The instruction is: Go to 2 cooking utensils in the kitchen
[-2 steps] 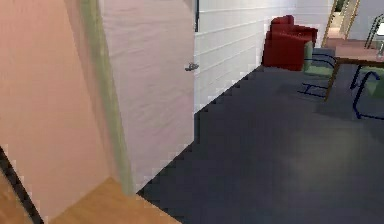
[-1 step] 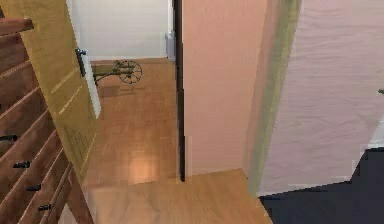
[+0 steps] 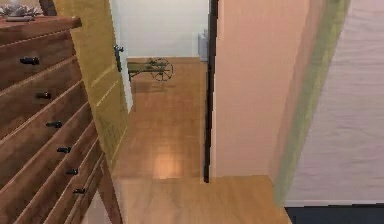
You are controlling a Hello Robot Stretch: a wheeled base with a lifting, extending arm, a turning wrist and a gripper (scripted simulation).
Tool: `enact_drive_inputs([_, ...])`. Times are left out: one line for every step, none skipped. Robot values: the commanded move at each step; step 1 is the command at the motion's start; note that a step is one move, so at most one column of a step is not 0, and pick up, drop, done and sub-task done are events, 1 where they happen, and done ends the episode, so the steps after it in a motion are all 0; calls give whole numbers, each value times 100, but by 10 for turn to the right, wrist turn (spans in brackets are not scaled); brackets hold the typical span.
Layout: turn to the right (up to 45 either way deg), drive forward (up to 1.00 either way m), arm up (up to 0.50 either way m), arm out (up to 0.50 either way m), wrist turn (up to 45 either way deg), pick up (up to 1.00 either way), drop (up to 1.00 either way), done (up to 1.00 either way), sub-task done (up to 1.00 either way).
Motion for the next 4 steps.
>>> enact_drive_inputs([0, 75, 0, 0, 0, 0, 0, 0, 0])
enact_drive_inputs([-300, 0, 0, 0, 0, 0, 0, 0, 0])
enact_drive_inputs([0, 70, 0, 0, 0, 0, 0, 0, 0])
enact_drive_inputs([240, 0, 0, 0, 0, 0, 0, 0, 0])
